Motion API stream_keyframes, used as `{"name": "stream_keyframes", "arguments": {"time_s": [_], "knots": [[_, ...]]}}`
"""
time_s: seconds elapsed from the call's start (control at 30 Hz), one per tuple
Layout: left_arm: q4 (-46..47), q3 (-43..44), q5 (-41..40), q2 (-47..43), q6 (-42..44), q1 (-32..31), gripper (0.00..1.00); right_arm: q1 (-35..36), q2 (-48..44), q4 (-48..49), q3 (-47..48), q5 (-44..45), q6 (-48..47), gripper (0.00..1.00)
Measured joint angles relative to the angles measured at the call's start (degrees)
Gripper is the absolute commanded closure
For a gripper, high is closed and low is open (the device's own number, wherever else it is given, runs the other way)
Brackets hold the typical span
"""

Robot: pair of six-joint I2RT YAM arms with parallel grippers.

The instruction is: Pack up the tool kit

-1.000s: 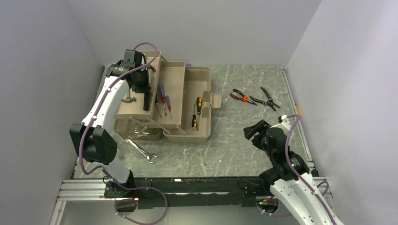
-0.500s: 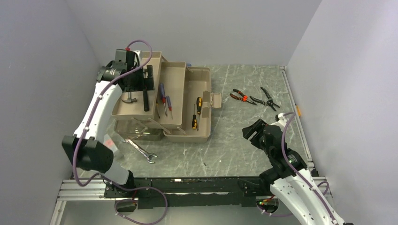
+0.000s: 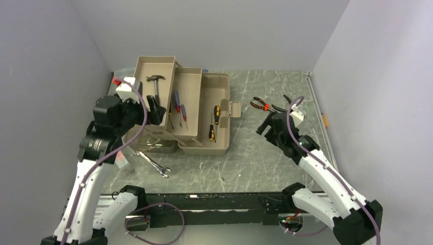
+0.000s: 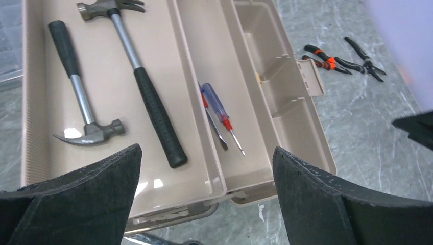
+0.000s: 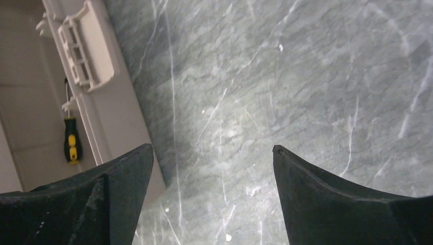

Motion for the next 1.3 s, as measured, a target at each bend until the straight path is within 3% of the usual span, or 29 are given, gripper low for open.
{"name": "stream_keyframes", "arguments": {"time_s": [0.17,0.33,0.5,0.67,0.83,0.97,1.13,1.3], "knots": [[5.11,-9.27,4.96,-8.59,0.04,0.0,0.01,-4.0,7.72,-0.96,6.43,2.45,0.7,0.1],[10.49,-16.39,10.34,-14.47,0.59,-0.68,0.01,-17.05,16.17,-2.47,12.44,1.2,3.65,0.1],[13.77,-18.38,13.57,-15.98,1.95,-2.99,0.01,-21.2,25.73,-6.97,21.27,2.54,6.73,0.11],[15.47,-20.26,15.08,-17.27,3.04,-4.63,0.01,-26.05,33.75,-6.19,26.51,0.28,4.15,0.11],[15.58,-20.33,14.95,-18.16,3.69,-5.7,0.01,-29.44,38.34,-3.98,27.41,-3.89,-0.92,0.12],[15.63,-20.33,14.97,-18.4,3.72,-6.01,0.01,-29.31,39.52,2.71,27.21,-12.24,-10.08,0.15],[15.61,-20.33,14.97,-18.38,3.72,-6.19,0.01,-28.46,44.85,9.35,29.94,-23.02,-23.78,0.22],[15.56,-20.33,14.93,-18.27,3.91,-6.38,0.01,-25.77,57.02,10.4,39.98,-29.2,-36.48,0.35]]}}
